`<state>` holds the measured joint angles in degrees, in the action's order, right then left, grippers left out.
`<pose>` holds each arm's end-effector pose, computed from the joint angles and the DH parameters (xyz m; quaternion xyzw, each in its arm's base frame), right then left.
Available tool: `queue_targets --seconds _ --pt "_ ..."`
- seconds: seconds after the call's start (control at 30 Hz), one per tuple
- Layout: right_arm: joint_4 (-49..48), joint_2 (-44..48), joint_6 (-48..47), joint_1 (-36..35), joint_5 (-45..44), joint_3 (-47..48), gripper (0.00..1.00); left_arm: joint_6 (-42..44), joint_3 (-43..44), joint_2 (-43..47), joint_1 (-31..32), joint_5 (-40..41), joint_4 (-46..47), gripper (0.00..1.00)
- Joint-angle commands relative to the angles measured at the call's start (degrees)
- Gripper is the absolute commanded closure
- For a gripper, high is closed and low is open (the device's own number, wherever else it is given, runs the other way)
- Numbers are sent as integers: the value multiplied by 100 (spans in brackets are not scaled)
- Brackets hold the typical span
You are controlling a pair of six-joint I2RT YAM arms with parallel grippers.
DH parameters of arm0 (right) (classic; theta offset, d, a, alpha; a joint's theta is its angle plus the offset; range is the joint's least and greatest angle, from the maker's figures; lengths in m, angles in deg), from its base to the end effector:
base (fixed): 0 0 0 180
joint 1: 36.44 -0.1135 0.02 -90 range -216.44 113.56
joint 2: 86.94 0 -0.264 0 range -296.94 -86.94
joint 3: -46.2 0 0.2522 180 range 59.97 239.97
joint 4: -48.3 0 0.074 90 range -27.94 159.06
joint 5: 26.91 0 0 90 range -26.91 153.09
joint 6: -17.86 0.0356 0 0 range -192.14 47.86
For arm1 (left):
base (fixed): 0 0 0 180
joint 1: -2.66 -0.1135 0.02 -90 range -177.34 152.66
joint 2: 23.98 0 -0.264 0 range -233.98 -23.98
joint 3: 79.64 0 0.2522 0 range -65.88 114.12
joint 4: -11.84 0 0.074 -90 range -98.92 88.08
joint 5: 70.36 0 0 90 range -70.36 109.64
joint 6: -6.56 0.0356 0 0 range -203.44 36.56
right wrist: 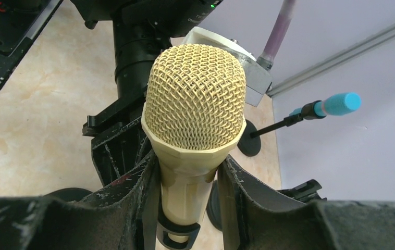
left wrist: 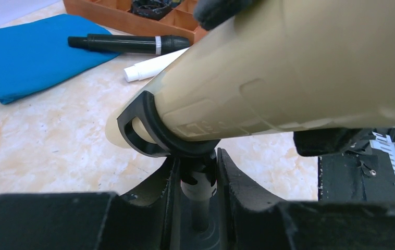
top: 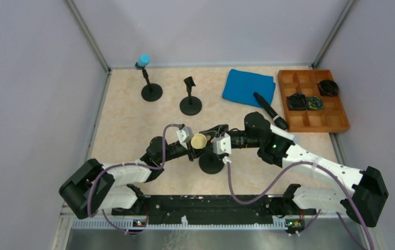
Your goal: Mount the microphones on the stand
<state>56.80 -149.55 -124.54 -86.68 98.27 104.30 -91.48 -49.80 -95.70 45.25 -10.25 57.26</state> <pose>0.1444 0.2056 0.3049 -0.7000 0.3194 0.2253 0.5977 0.1571 -0.1685 0.2023 0.3759 0.5761 -0.4607 0.5608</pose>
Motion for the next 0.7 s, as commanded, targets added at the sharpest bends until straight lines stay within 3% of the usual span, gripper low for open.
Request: queue_targets --seconds 0.0,0.67 --pt "1674 -702 -516 601 -1708 -158 100 182 -61 186 83 -607 101 100" --pt "2622 -1111 -622 1023 -2339 -200 100 293 -34 535 83 -693 -248 100"
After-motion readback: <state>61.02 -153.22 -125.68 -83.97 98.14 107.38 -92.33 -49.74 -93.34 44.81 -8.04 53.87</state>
